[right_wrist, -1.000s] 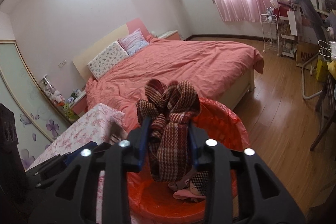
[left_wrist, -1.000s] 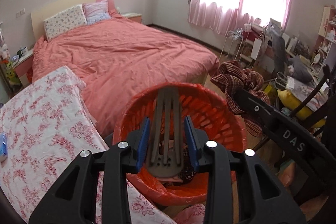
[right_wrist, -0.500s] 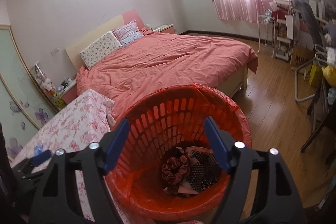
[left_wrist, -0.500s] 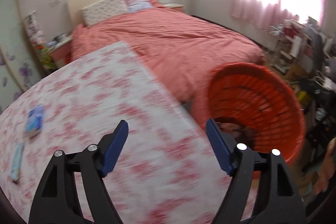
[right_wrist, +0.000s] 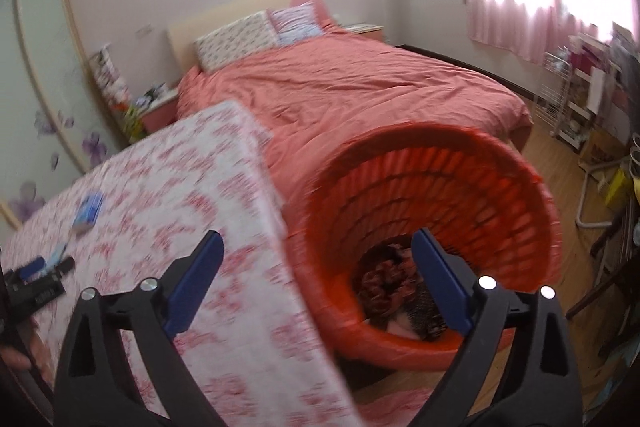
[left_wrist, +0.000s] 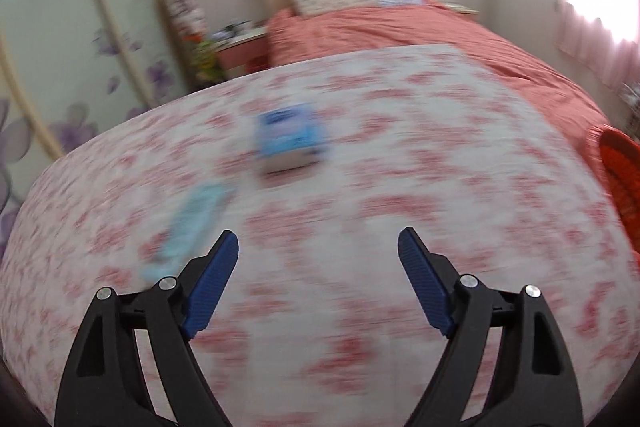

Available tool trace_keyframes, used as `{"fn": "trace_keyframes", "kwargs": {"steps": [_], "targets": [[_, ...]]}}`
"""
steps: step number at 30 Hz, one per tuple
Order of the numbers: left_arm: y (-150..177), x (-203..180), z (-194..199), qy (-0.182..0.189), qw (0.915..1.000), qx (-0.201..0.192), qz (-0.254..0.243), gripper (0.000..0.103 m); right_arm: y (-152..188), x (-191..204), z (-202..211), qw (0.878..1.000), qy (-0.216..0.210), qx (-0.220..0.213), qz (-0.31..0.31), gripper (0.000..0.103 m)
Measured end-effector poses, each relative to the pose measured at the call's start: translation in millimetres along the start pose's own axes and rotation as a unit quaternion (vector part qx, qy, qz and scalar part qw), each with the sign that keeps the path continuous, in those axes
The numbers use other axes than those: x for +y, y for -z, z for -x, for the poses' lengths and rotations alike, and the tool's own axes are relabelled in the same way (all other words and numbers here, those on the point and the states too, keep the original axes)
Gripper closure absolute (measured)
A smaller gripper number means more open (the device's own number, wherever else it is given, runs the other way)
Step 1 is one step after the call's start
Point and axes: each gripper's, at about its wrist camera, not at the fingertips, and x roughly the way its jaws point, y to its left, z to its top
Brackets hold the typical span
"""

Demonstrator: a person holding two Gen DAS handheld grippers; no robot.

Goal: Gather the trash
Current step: 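Move both open tools back over the bed toward the lotion tube, then close the left tool on the blue lotion tube while the right tool closes on the tissue pack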

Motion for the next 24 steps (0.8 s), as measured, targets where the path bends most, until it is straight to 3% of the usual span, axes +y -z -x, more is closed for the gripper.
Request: {"fn": "trace_keyframes", "kwargs": {"steps": [5, 9, 15, 19, 21, 24], "targets": [[7, 62, -16, -0.051, 0.9978, 0.012, 0.041, 0.022, 12, 42, -8, 0.999, -0.023, 0.018, 0.034, 0.010], [11, 88, -29, -0.054, 0.9962, 0.029, 0.062, 0.031, 20, 74, -15, 0.997, -0.040, 0.033, 0.059, 0.010], [11, 92, -46, -0.030, 0.9967, 0.044, 0.062, 0.044, 26, 105, -20, 0.994, -0.056, 0.050, 0.081, 0.010], [5, 90, -53, -0.030, 0.9963, 0.048, 0.064, 0.055, 29, 120, -23, 0.992, -0.064, 0.057, 0.090, 0.010], [5, 92, -54, -0.031, 0.9961, 0.048, 0.068, 0.069, 30, 127, -25, 0.991, -0.069, 0.061, 0.094, 0.010], [6, 100, -56, -0.046, 0.9950, 0.051, 0.072, 0.072, 32, 139, -29, 0.990, -0.076, 0.068, 0.101, 0.010]]}}
